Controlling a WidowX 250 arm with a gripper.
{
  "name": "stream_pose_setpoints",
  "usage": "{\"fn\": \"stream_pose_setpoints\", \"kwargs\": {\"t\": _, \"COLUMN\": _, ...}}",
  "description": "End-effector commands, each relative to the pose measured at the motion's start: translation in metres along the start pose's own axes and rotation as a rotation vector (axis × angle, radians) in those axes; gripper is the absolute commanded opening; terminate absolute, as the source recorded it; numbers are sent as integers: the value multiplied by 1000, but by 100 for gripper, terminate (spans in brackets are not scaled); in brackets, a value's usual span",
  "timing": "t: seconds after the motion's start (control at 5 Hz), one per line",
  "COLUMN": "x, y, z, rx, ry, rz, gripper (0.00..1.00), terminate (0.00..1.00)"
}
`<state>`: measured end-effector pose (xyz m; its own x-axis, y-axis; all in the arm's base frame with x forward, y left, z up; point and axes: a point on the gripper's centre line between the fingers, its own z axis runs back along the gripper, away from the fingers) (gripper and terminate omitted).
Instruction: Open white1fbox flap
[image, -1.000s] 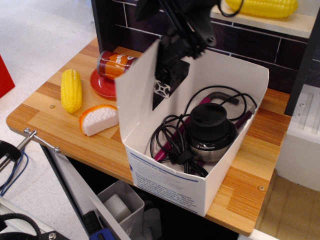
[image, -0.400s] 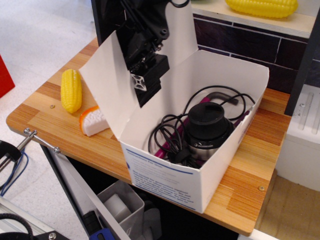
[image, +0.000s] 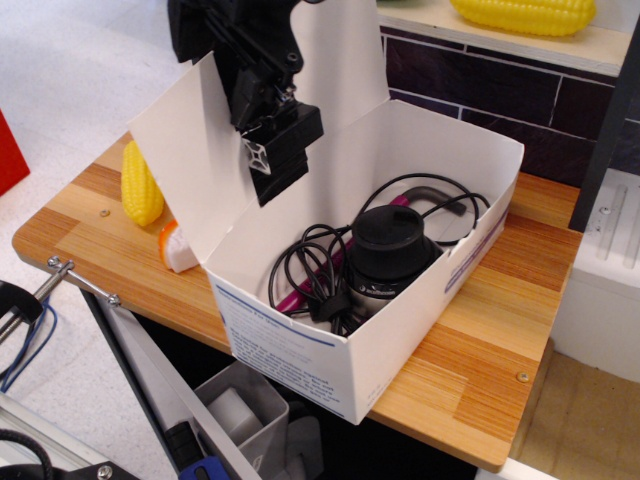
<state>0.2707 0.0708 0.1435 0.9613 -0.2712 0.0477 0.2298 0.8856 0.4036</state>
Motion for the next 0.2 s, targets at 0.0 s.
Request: {"fn": "stream_pose_setpoints", "kwargs": {"t": 0.0, "x": -3, "y": 2, "z": 15, "rx": 30, "ry": -59, "rz": 6, "gripper": 100, "terminate": 100}}
